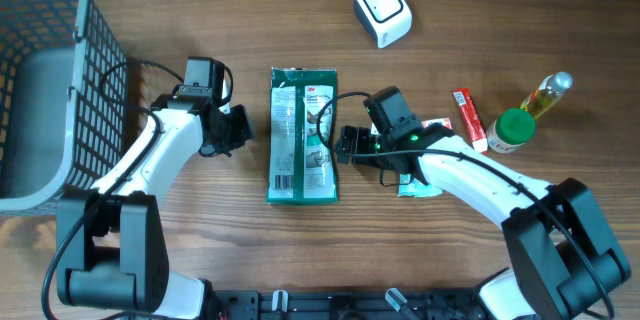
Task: Scan the item barcode
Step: 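Move the left gripper back toward the glove packet's left edge, then grasp the green glove packet's edges with both grippers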
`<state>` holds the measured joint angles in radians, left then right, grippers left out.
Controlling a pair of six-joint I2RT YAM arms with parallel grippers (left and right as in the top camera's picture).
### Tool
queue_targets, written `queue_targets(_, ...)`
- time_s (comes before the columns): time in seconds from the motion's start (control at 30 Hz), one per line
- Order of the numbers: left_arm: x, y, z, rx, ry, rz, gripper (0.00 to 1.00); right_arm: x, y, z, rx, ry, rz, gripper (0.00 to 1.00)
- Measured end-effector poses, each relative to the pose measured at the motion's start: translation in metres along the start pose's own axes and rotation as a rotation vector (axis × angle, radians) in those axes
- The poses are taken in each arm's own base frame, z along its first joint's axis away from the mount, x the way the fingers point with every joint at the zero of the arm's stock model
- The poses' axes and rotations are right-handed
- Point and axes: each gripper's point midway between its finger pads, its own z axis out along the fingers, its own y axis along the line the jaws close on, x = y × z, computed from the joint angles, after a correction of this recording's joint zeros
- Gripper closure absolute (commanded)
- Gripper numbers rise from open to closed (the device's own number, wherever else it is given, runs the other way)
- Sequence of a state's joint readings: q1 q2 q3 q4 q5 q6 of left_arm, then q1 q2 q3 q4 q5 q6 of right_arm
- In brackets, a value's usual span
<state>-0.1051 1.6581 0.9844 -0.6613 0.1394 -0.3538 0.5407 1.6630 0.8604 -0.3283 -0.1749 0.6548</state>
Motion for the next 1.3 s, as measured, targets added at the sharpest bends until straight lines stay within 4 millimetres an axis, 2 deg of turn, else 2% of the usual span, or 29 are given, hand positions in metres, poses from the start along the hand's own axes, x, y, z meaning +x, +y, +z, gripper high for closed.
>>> queue_targets(0.1,0.001,-0.002,0.000,0.001,0.001,0.006,0.96,0.000,0.000,0.000,0.000,0.000,0.000,0.02)
queue_targets(0.3,0.009,-0.022,0.003,0.018,0.003,0.072,0.96,0.000,0.000,0.000,0.000,0.000,0.000,0.02)
queue_targets(0.43,0.013,-0.029,0.004,0.021,0.008,0.095,0.96,0.000,0.000,0.000,0.000,0.000,0.000,0.02)
queue_targets(1.3,0.013,-0.028,0.004,0.003,0.001,0.103,0.96,0.000,0.000,0.000,0.000,0.001,0.000,0.00)
